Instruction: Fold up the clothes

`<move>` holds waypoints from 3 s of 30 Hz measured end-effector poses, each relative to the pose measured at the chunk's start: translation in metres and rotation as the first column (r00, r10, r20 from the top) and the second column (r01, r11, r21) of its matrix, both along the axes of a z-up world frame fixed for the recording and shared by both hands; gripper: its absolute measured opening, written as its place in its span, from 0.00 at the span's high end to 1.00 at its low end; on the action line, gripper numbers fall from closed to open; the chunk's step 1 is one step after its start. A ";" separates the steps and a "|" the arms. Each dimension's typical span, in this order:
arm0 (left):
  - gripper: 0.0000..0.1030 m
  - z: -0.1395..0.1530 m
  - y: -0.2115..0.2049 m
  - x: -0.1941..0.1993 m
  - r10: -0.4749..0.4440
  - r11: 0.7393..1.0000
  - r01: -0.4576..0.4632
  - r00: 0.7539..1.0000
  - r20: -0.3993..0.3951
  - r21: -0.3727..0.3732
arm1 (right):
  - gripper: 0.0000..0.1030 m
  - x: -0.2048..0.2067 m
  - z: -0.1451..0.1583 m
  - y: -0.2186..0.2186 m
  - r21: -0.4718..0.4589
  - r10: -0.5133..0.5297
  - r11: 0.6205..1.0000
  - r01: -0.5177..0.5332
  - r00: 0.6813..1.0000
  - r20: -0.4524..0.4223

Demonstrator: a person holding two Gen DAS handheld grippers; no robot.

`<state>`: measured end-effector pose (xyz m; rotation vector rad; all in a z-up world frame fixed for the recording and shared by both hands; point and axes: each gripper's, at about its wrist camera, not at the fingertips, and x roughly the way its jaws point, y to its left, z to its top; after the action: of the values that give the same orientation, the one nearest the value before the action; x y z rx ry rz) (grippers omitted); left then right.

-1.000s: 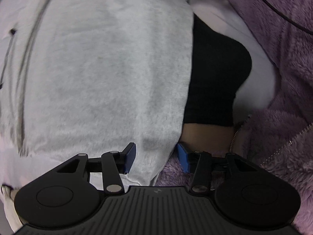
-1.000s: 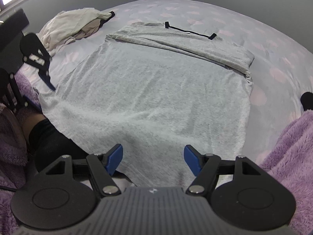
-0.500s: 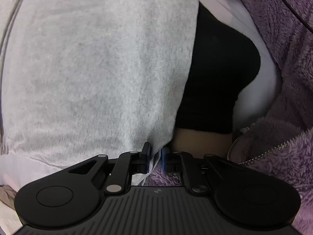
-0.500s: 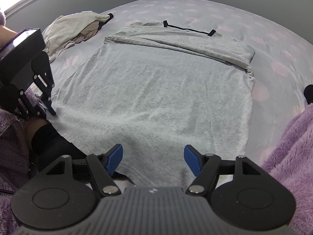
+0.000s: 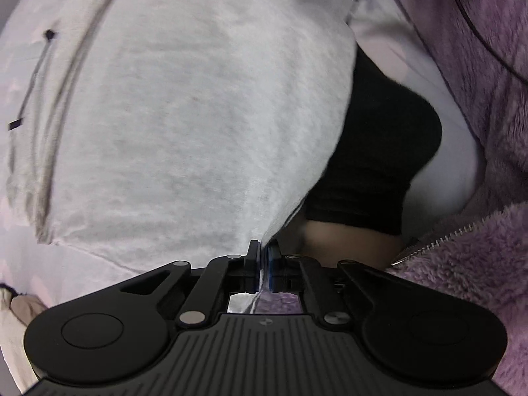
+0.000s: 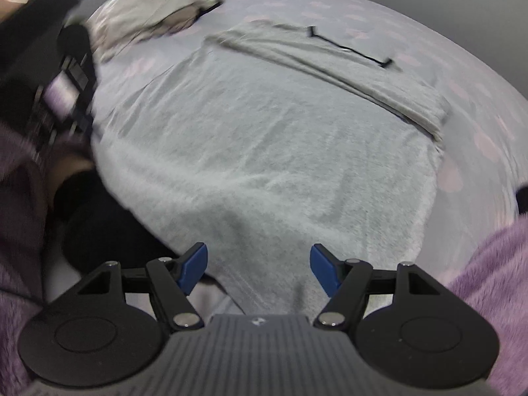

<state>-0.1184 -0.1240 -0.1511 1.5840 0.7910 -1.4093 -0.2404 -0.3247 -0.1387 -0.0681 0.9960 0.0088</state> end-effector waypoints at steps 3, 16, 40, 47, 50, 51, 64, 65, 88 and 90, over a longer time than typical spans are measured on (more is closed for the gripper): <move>0.98 0.014 -0.015 0.007 0.050 0.998 -0.051 0.999 -0.010 -0.047 | 0.31 0.001 -0.003 0.013 -0.085 0.107 0.990 -0.112 0.992 -0.066; 0.98 0.038 -0.019 0.030 0.193 0.960 -0.207 0.977 -0.089 -0.190 | 0.32 0.020 -0.058 0.034 -0.361 0.133 0.894 -0.264 0.927 -0.351; 0.98 0.054 -0.053 0.085 0.311 0.895 -0.296 0.951 -0.009 -0.333 | 0.93 0.067 0.009 -0.043 -0.400 0.024 0.912 -0.087 0.987 -0.160; 0.98 0.026 -0.082 0.123 0.370 0.885 -0.355 0.929 -0.008 -0.303 | 0.93 0.118 -0.012 -0.064 -0.375 0.033 0.922 -0.096 0.985 -0.172; 0.98 0.014 -0.087 0.137 0.400 0.871 -0.393 0.916 -0.039 -0.296 | 0.89 0.126 -0.020 -0.076 -0.353 0.015 0.933 -0.075 0.985 -0.171; 0.98 0.011 -0.087 0.142 0.409 0.865 -0.406 0.911 -0.053 -0.296 | 0.88 0.127 -0.022 -0.082 -0.341 0.002 0.938 -0.059 0.986 -0.166; 0.91 0.019 -0.051 0.201 0.598 0.683 -0.625 0.776 -0.202 -0.378 | 0.26 0.119 -0.003 -0.157 -0.042 -0.251 0.968 0.249 0.967 -0.044; 0.91 0.023 -0.044 0.207 0.617 0.652 -0.654 0.751 -0.233 -0.383 | 0.25 0.117 -0.001 -0.163 -0.009 -0.280 0.960 0.280 0.959 -0.036; 0.63 -0.006 0.002 0.210 0.727 0.415 -0.873 0.488 -0.482 -0.257 | 0.24 0.059 0.001 -0.121 0.023 -0.192 0.981 0.191 0.980 0.046; 0.64 -0.007 0.002 0.209 0.730 0.406 -0.877 0.480 -0.485 -0.257 | 0.29 0.061 -0.001 -0.103 -0.041 -0.120 0.992 0.122 0.991 0.050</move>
<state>0.0911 -0.1217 -0.1585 0.3961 1.0901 -0.9460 -0.1791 -0.4280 -0.1394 -0.0474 0.9515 -0.1253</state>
